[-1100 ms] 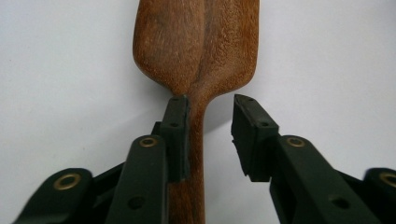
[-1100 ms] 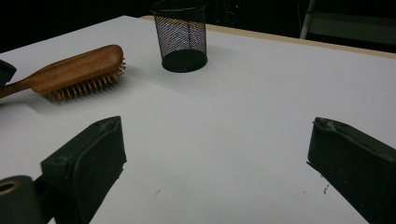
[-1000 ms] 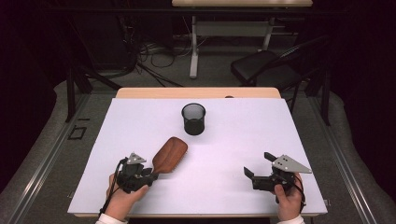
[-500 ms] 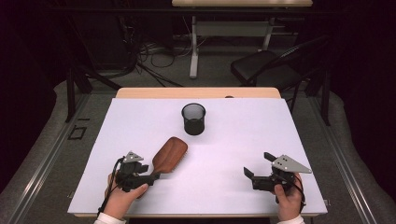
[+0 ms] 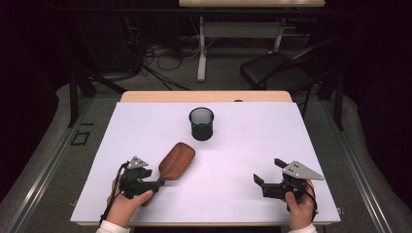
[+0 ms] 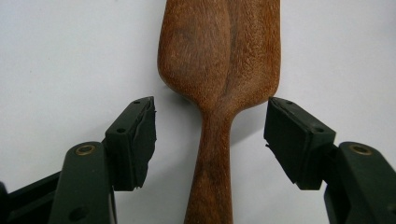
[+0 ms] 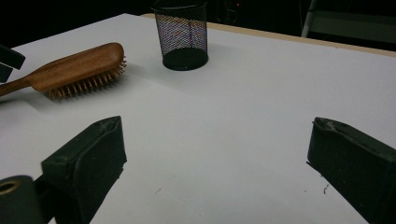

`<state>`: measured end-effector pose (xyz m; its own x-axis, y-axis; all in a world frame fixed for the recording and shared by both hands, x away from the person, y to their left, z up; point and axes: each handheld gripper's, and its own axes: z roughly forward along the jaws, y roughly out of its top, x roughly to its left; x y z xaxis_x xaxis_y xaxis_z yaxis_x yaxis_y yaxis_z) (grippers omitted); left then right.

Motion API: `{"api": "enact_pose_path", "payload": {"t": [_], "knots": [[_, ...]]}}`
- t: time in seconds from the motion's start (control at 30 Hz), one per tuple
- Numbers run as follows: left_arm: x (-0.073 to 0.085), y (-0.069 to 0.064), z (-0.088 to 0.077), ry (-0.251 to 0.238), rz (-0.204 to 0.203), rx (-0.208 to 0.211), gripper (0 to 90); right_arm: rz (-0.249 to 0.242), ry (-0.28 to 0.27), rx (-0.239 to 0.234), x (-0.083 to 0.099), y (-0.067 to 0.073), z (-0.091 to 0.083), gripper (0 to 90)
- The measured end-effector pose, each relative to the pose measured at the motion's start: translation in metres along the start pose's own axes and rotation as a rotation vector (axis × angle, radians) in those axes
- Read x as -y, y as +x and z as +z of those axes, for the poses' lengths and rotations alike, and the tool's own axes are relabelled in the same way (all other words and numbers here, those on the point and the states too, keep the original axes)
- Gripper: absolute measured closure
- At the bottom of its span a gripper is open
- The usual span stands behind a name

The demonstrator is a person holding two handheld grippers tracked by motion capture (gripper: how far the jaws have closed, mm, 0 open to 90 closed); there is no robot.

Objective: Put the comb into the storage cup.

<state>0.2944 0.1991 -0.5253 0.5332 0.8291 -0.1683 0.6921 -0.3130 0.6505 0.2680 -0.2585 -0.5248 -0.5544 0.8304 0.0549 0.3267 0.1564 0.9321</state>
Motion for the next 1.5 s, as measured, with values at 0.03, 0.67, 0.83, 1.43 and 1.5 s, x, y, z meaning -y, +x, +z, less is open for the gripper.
{"api": "enact_pose_path", "payload": {"t": [0.03,0.67,0.83,1.43,1.5], "knots": [[0.000,0.000,0.000,0.001,0.002,0.002,34.8,0.000,0.000,0.000,0.000,0.000,0.000,4.0],[-0.003,0.001,0.008,0.043,0.003,-0.005,19.2,-0.002,0.008,0.000,0.000,0.001,0.000,4.0],[-0.006,0.000,0.011,0.061,0.012,-0.001,18.8,0.000,0.009,0.000,0.000,0.001,0.000,4.1],[-0.017,-0.002,0.021,0.174,0.098,-0.030,16.5,-0.006,0.014,-0.004,0.001,0.001,0.001,4.3],[-0.019,-0.002,0.021,0.186,0.104,-0.029,16.6,-0.003,0.012,-0.005,0.001,0.002,0.001,4.3]]}}
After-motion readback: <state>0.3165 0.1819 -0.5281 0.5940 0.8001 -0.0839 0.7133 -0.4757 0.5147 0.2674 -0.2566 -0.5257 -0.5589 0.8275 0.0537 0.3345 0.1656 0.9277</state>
